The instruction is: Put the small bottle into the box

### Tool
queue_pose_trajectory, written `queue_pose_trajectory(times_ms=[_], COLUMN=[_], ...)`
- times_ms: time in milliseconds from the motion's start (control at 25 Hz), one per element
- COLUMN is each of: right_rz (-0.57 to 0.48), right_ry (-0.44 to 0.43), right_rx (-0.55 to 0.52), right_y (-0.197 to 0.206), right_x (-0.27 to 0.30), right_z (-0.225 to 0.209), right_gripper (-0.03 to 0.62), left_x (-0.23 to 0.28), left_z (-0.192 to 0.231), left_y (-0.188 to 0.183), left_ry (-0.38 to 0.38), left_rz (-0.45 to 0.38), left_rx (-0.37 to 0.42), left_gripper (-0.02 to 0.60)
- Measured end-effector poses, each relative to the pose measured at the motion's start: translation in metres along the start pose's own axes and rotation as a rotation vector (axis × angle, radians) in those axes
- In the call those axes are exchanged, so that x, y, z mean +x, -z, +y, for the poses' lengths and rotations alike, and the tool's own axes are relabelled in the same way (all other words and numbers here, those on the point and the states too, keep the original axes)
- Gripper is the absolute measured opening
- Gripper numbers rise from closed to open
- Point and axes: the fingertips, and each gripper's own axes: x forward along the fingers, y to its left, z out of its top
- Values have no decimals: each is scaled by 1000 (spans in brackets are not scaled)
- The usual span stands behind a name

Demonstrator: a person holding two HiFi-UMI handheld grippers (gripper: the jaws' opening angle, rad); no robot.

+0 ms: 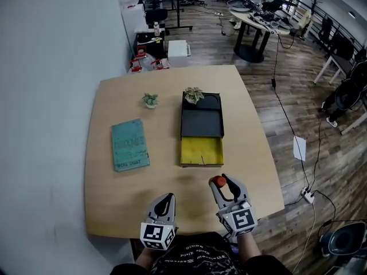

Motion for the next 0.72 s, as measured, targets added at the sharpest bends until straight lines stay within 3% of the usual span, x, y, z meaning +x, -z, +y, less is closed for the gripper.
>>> queue_pose_trajectory(times_ms=[400, 720], right_rz=[-47, -23], right_ry=[-44, -72], right_rx=[-84, -112], right_y=[-34, -30], right_x=[59, 122], right_z=[-11, -16], right_gripper=[161, 161], left_x=[1, -3], left_z=[18, 46], left_y=[-2, 1], left_ry=[-18, -58], left_rz=[13, 25], left_rx=[1, 3], left_gripper=[5, 5])
